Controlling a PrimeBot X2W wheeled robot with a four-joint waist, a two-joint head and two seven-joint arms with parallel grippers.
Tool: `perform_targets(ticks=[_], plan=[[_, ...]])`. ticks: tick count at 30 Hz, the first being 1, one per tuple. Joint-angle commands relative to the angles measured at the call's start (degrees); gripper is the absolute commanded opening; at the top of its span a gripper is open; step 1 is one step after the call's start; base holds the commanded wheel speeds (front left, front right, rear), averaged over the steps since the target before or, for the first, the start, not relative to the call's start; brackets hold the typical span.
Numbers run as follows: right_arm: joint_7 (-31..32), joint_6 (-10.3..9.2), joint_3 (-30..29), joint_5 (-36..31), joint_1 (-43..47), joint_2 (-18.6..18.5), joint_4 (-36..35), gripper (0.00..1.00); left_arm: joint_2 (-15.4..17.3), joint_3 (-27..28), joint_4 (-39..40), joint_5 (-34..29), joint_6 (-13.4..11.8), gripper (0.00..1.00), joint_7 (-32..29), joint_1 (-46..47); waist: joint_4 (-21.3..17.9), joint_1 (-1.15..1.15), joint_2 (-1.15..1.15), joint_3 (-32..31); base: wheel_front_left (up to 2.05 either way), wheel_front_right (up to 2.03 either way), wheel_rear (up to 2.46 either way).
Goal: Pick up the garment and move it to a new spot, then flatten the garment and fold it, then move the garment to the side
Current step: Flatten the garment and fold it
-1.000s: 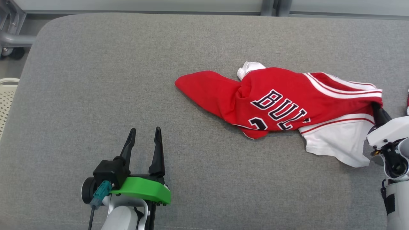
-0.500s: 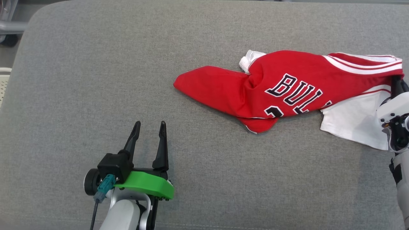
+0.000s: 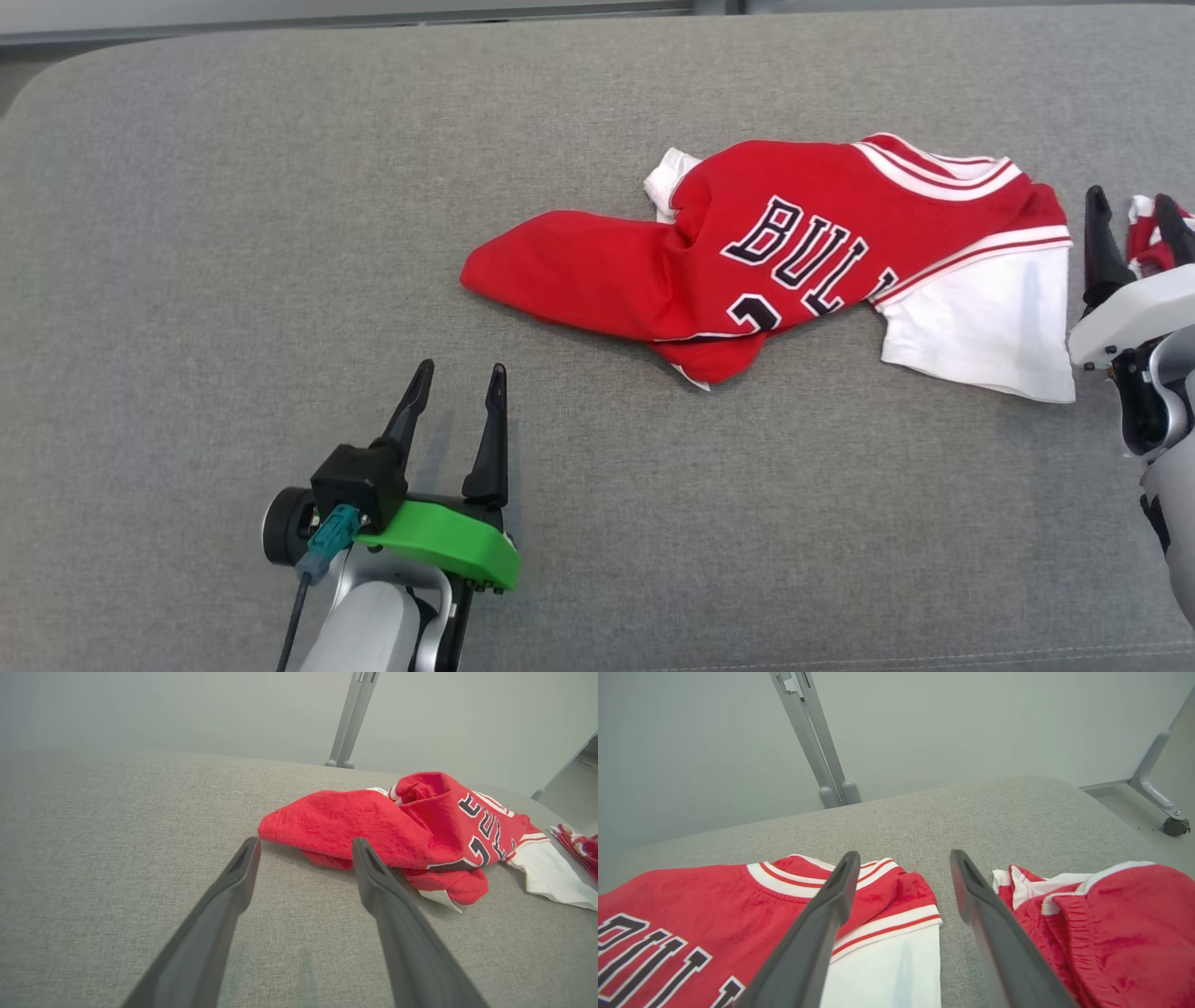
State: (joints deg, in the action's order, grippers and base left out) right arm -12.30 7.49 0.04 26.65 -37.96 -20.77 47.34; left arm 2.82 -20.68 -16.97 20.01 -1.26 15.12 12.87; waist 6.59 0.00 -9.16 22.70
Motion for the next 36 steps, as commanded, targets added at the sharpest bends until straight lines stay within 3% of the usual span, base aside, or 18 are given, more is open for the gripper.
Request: perform_targets(ticks=[1, 6, 13, 22, 28, 36], plan=[[-0.9, 0.00, 2.0, 1.0, 2.2, -0.7, -2.3, 1.00, 0.2, -0.3, -0.6, -0.7, 0.4, 1.00, 0.0, 0.4, -2.9, 0.00, 0.00, -2.4, 0.00, 0.00, 0.00], [-2.1, 0.00, 5.8, 2.6, 6.7, -1.1, -10.3, 1.00, 0.2, -0.5, -2.5, -1.1, 1.1, 1.00, 0.0, 0.4, -6.6, 0.00, 0.00, -4.7, 0.00, 0.00, 0.00], [-2.6, 0.00, 5.6, 1.5, 13.1, 0.3, -21.3, 1.00, 0.9, -0.3, -7.1, -2.3, 1.7, 1.00, 0.0, 1.4, -10.0, 0.00, 0.00, -6.1, 0.00, 0.00, 0.00], [-1.9, 0.00, 1.4, -2.0, 21.7, 6.8, -36.2, 1.00, 1.7, -1.1, -17.6, -4.7, 1.3, 1.00, 0.0, 8.1, -13.1, 0.00, 0.00, -3.6, 0.00, 0.00, 0.00], [-0.3, 0.00, 0.1, -2.4, 23.9, 9.8, -42.1, 1.00, 2.9, -1.5, -24.8, -7.1, -0.4, 1.00, 0.0, 14.0, -14.8, 0.00, 0.00, -0.3, 0.00, 0.00, 0.00], [0.8, 0.00, -1.2, -3.3, 24.0, 11.7, -45.6, 1.00, 4.4, -2.6, -26.6, -11.8, -3.6, 1.00, 0.0, 17.2, -15.4, 0.00, 0.00, 2.5, 0.00, 0.00, 0.00]])
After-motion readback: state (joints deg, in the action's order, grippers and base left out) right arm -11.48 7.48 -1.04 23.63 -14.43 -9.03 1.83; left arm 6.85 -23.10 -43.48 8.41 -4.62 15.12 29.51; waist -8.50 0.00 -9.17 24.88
